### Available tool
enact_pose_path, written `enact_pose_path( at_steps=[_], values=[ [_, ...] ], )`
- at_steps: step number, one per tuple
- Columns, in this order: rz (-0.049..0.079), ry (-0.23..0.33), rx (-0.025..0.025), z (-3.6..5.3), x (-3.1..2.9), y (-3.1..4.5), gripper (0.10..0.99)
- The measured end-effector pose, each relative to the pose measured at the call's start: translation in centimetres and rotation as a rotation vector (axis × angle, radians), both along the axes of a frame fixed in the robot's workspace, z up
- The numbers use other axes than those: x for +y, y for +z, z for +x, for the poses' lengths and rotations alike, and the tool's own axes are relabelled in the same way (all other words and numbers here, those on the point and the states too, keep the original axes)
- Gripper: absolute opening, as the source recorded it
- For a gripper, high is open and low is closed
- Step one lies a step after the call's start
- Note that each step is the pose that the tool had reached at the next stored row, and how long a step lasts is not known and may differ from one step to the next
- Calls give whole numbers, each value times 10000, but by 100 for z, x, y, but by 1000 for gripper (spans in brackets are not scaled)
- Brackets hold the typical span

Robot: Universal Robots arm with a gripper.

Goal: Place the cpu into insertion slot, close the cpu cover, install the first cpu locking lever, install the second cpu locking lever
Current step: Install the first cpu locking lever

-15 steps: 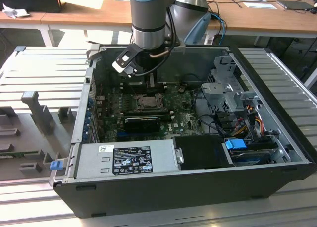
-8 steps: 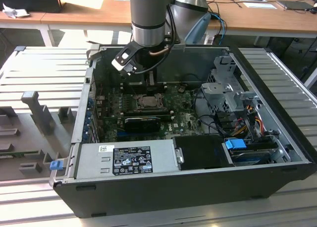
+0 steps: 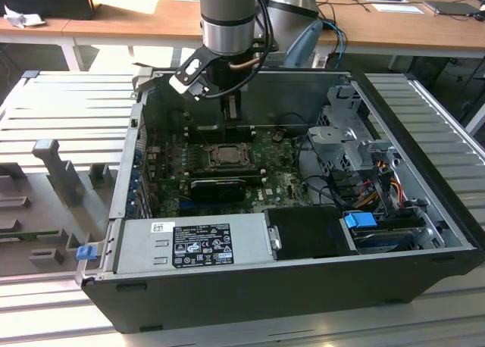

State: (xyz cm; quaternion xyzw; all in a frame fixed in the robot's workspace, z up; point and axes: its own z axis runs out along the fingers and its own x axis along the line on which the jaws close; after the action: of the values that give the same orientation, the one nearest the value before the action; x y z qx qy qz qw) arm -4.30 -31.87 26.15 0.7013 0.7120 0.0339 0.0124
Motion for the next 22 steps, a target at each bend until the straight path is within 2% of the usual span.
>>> enact_pose_path(
  at_steps=[5, 6, 7, 8, 9, 11, 12, 14, 16, 19, 22],
  values=[
    [0, 1, 3, 0, 0, 103, 106],
    [0, 3, 28, 2, 0, 132, 106],
    [2, 0, 147, 10, 0, 147, 106],
    [3, 0, 214, 13, 0, 152, 106],
    [5, 1, 253, 15, 0, 157, 106],
    [5, 58, 264, 15, -1, 159, 106],
    [-3, 436, 264, 15, -1, 157, 106],
    [-93, 736, 294, 15, -1, 155, 106],
    [-100, 939, 304, 14, -2, 147, 106],
    [-111, 1676, 300, 15, -2, 147, 106],
    [-115, 1982, 298, 15, -2, 147, 106]
  ],
)
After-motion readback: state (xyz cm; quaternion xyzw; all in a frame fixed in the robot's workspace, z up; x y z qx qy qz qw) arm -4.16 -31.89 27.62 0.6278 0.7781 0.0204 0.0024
